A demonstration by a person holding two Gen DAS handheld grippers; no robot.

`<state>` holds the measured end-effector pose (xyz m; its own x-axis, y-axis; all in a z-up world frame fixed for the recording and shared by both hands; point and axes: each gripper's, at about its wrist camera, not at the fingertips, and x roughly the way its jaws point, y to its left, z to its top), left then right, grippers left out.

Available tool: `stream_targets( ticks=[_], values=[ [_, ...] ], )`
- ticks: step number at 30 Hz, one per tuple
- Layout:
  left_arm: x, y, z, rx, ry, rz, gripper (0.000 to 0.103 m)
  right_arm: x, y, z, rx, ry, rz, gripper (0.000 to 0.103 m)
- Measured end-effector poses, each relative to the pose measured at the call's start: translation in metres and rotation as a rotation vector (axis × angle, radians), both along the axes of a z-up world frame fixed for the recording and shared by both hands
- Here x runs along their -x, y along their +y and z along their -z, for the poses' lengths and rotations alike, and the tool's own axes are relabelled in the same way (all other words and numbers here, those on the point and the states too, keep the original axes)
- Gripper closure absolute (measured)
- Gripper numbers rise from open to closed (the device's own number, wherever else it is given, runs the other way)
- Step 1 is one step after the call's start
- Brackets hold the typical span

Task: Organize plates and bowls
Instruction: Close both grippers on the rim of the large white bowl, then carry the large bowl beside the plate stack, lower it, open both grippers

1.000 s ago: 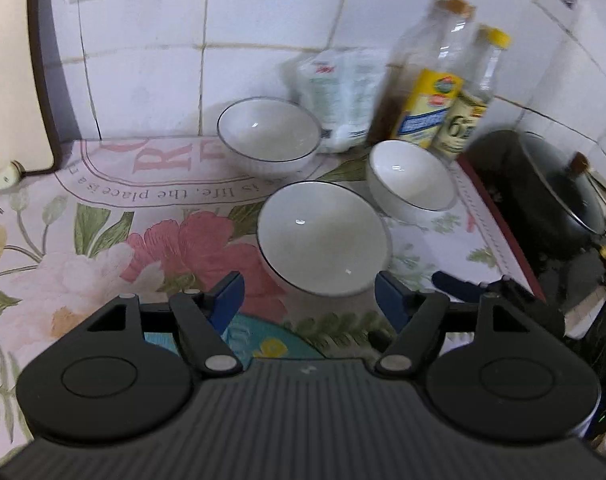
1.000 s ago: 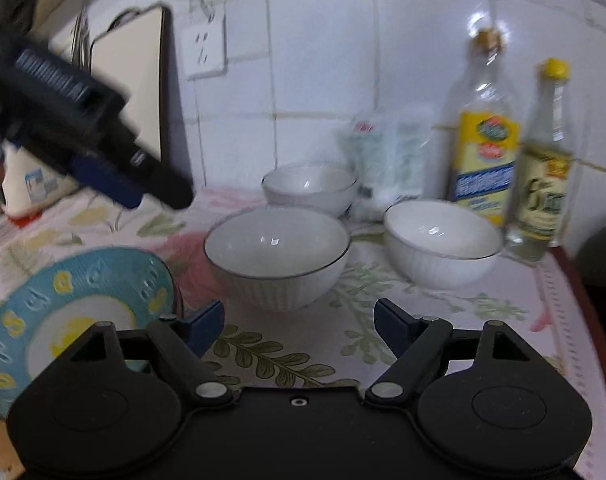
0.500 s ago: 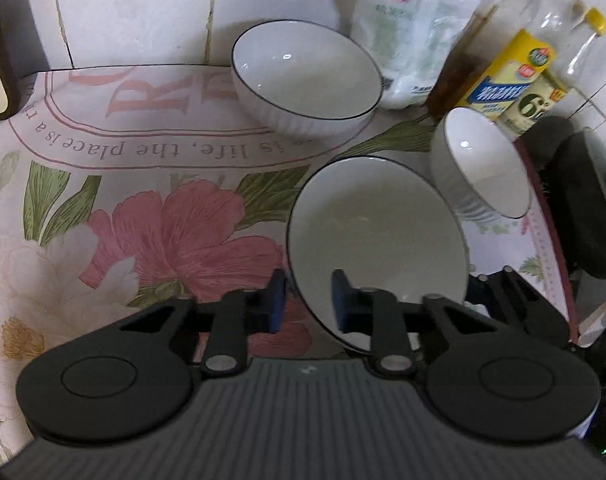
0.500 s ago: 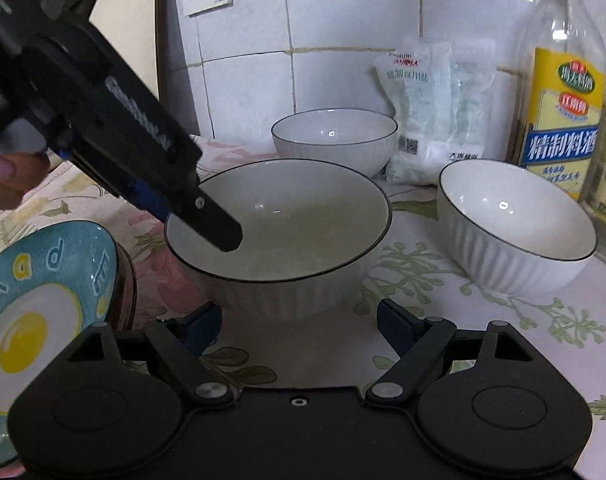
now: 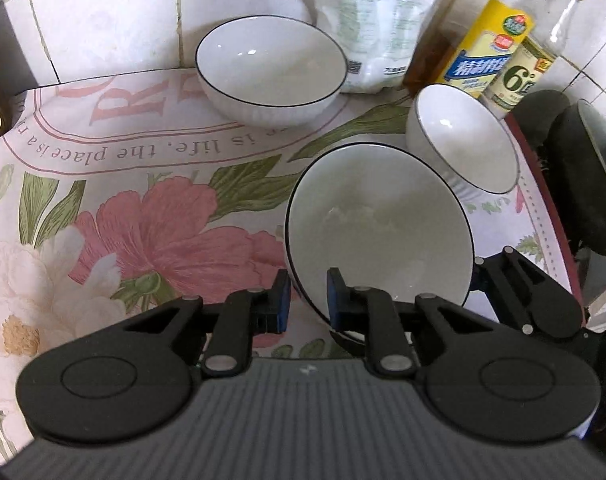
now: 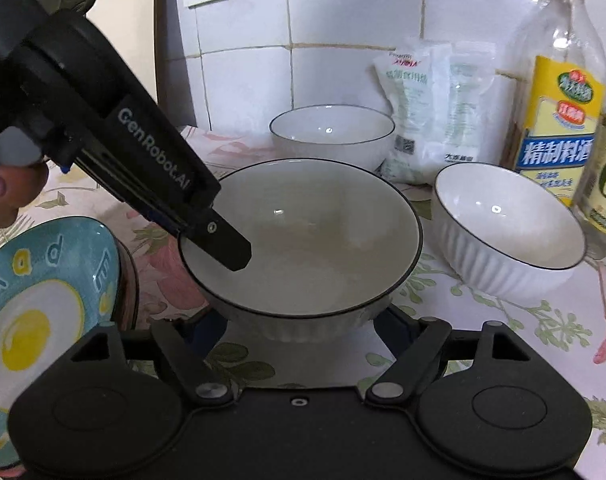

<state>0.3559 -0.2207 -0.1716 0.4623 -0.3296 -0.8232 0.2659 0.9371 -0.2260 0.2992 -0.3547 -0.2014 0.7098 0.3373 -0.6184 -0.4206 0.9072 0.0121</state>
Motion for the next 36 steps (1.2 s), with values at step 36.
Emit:
stream_targets(
  ticks=[36],
  values=[
    [0.15,-0.048,-0.018,-0.059,0.028,0.065,0.086,0.17,-0.036,-0.017,-0.011,-0.015,0.106,0.019]
  ],
)
